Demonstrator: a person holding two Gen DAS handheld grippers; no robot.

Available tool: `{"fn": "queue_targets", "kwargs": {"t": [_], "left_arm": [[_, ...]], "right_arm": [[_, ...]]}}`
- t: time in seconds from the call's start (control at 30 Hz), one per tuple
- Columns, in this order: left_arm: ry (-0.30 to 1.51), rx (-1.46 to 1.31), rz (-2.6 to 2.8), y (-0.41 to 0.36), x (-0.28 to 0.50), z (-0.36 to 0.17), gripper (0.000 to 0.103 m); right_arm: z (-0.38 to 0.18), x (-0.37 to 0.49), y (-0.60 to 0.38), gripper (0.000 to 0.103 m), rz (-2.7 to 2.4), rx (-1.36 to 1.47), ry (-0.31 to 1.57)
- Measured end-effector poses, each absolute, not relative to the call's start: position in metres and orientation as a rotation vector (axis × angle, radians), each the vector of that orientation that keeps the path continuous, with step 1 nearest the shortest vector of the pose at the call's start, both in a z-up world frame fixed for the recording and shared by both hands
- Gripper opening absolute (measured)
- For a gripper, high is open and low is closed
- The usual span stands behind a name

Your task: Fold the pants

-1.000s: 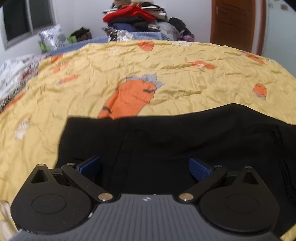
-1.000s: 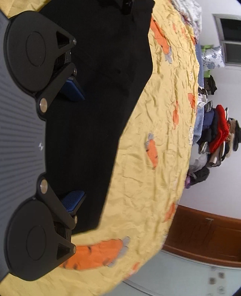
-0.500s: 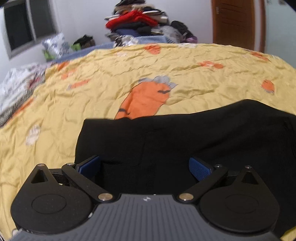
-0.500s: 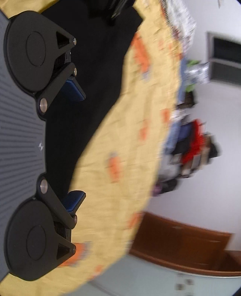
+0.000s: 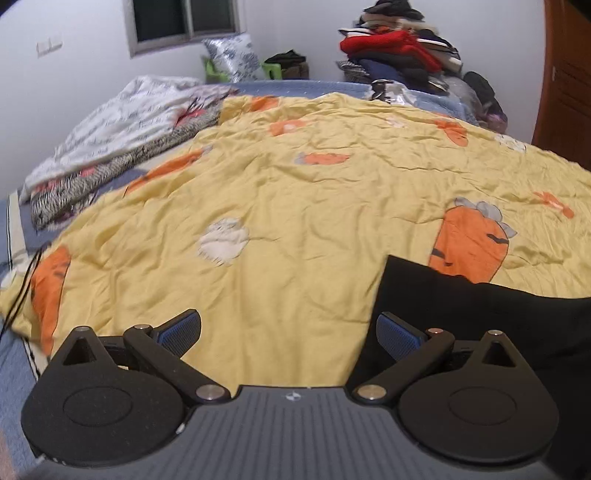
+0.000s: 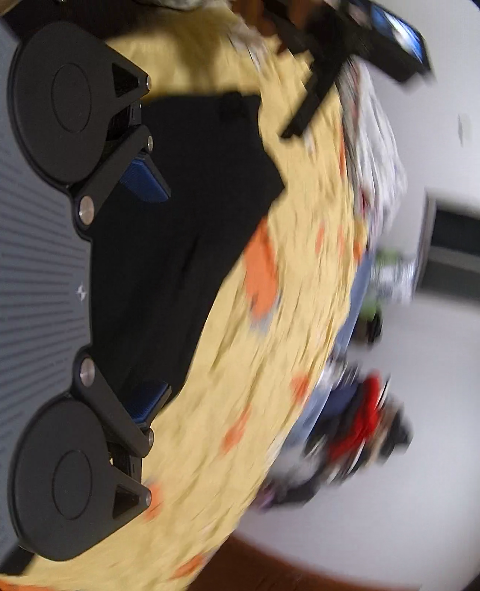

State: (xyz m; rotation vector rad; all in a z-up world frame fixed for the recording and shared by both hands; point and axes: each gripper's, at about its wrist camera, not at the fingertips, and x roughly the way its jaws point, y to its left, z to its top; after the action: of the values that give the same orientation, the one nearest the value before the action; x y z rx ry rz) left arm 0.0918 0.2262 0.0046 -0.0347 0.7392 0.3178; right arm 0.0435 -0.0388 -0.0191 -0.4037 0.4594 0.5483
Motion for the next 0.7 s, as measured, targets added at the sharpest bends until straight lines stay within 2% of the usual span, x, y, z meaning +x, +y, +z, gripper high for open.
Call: {"fn": "queue_targets", "kwargs": {"t": [0.23,0.33,0.5,0.7], "left_arm": [[0.782,-0.068,0.302,0.243,0.07,0.004,0.102],[0.798,-0.075,0.314,0.251,0.07,0.001,0.102],[0.842,-0.256,0.256,0.272,0.068,-0.006,0.101],[0.888,-0.375,0.184,0.28,0.067,-0.011,0.101]], "right_arm": [[-0.036,0.001,0.061,0.103,0.723,-0.688,0.303],[-0.048,-0.002,0.081,0.103,0.738,-0.747,0.268],[-0.066,0.004,0.097,0.098,0.682,-0.908,0.221],[-0.084,0.006,0.119,0.098,0.64,-1.026,0.164]]}}
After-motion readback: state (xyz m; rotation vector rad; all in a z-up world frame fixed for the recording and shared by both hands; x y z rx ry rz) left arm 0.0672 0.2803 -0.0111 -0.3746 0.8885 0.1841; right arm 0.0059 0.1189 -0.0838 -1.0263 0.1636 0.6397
